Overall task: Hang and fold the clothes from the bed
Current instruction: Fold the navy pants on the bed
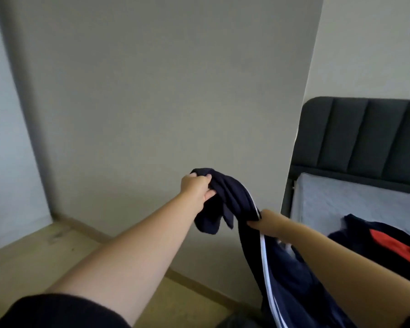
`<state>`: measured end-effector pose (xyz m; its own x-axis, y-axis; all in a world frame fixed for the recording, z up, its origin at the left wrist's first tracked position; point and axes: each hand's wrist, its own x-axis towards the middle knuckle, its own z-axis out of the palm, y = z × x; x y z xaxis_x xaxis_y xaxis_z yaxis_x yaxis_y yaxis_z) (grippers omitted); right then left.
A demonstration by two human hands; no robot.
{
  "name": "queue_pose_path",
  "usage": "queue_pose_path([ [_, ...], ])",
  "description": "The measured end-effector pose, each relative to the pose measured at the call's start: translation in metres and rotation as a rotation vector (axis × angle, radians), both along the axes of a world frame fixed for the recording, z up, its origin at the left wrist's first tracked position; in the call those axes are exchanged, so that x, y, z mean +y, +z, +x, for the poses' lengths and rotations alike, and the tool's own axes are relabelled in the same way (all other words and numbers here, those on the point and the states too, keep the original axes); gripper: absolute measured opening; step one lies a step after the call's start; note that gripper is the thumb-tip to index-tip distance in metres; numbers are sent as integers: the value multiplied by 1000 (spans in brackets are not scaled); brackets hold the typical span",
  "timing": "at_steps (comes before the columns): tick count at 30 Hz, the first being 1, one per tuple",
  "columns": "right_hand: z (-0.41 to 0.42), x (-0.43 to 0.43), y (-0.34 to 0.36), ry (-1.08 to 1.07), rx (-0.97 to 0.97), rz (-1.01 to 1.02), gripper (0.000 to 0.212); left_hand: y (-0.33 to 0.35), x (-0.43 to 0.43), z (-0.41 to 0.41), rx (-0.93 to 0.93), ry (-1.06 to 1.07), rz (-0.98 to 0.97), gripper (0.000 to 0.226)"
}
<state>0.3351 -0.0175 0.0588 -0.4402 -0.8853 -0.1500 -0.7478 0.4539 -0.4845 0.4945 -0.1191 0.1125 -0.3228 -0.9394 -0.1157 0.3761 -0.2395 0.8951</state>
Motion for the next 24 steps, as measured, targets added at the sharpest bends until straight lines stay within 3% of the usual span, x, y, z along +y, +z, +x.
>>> queue_pose_path([
  [3, 4, -17, 24, -264, -289, -324, 34, -5, 0, 16, -180, -164, -120, 27],
  [5, 14, -27, 51, -312, -476, -503, 28, -12, 4, 25, -358, -318, -230, 36],
  [9, 53, -50, 109, -209, -773, -767, 13, -24, 13, 32, -575, -599, -341, 61],
  [12, 83, -64, 140, -132, -1028, -871, 18, -28, 15, 33, -648, -545, -426, 48],
  [15, 99, -70, 147, -75, -1150, -863, 18, -24, 1, 46, -676, -107, -490, 25],
  [19, 103, -80, 126, 53, -995, -773, 15, -15, -19, 73, -607, -52, -363, 24],
  [22, 100, -79, 102, 179, -805, -488, 47, 4, -29, 85, -426, 69, -238, 27],
  [24, 101, -73, 88, 310, -750, -257, 56, 21, -35, 93, -313, 99, -176, 27],
])
